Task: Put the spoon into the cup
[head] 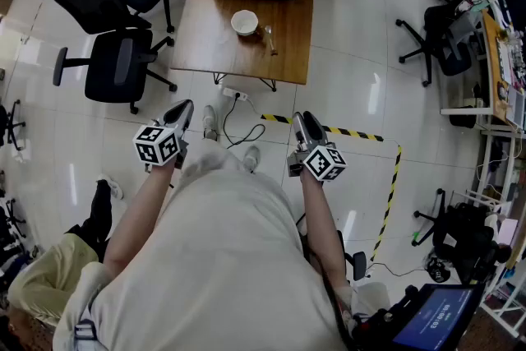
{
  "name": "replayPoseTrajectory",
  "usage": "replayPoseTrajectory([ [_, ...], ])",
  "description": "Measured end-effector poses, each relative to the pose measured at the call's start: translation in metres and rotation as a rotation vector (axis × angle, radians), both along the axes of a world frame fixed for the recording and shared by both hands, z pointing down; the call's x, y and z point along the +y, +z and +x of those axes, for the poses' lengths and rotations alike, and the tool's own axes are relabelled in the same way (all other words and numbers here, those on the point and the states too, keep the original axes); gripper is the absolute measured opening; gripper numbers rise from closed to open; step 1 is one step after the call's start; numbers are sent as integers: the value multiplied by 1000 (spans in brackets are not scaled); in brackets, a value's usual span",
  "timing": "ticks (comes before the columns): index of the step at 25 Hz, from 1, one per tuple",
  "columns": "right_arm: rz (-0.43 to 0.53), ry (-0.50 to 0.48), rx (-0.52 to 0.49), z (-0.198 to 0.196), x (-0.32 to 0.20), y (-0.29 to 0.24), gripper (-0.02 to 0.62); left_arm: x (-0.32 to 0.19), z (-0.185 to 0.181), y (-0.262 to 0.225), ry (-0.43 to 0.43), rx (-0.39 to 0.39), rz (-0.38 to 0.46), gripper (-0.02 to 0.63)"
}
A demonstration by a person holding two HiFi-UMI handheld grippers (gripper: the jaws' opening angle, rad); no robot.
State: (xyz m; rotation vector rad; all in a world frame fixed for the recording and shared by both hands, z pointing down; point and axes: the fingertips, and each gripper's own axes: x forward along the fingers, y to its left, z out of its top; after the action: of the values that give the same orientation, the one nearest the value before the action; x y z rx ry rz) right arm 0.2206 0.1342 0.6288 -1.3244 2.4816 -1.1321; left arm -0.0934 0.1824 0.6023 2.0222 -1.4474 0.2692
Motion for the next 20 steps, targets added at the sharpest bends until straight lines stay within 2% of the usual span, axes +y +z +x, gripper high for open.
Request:
replayPoseTrajectory([
  [8,18,38,-69,18,9,-11,176,38,-7,-4,-37,-31,3,2],
  [10,23,47,-93,17,4,-15,176,37,-8,-9,-39,-42,7,2],
  [15,37,25,-83,7,-1,-19,176,26,-9,-15,-41,-46,21,2],
  [20,11,19,-118,-1,-5,-18,176,15,-9,-19,-39,-40,34,2],
])
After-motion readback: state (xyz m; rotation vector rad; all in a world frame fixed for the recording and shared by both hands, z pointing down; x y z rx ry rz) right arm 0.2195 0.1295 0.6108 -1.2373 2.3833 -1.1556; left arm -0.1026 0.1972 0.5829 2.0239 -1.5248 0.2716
